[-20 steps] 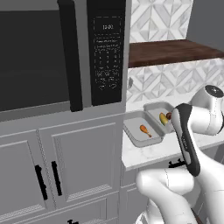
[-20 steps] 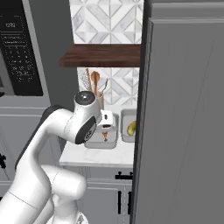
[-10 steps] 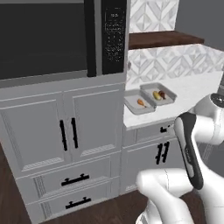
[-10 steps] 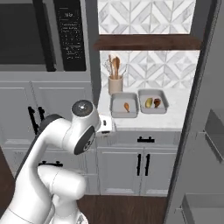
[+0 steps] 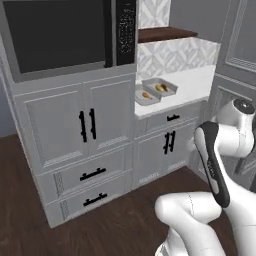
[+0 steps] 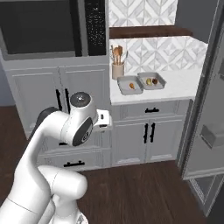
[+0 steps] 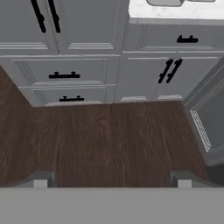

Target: Place one cucumber and one chicken drumstick in each tupperware on the nearby counter, to pack two identical lunches.

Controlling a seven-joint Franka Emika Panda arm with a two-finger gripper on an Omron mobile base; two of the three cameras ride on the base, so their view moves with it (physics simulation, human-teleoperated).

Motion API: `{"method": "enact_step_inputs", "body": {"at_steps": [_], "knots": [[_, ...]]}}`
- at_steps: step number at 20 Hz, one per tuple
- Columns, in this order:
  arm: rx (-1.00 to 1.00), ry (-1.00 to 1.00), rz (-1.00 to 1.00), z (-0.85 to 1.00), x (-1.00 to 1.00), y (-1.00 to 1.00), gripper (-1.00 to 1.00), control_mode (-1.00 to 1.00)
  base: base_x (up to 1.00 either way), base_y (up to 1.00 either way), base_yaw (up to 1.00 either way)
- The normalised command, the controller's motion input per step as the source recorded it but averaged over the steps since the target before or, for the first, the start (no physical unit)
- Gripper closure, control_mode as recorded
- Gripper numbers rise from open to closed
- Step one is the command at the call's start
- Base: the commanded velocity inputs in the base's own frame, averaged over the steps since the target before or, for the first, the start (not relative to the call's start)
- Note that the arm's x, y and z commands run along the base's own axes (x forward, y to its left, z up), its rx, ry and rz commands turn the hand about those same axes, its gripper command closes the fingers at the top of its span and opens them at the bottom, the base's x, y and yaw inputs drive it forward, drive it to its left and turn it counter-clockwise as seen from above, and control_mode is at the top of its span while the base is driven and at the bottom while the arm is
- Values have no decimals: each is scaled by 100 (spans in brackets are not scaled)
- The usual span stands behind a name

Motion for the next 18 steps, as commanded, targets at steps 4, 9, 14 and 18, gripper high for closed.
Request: {"method": "enact_step_inputs", "body": {"at_steps": [4, 9, 14, 18], "knots": [[0, 0, 0, 0, 0, 0, -100, 100, -86, 19, -75], [0, 0, 0, 0, 0, 0, -100, 100, -32, 3, -92], [0, 0, 0, 0, 0, 0, -100, 100, 0, 1, -89], [0, 0, 0, 0, 0, 0, -100, 100, 23, 54, -38]]}}
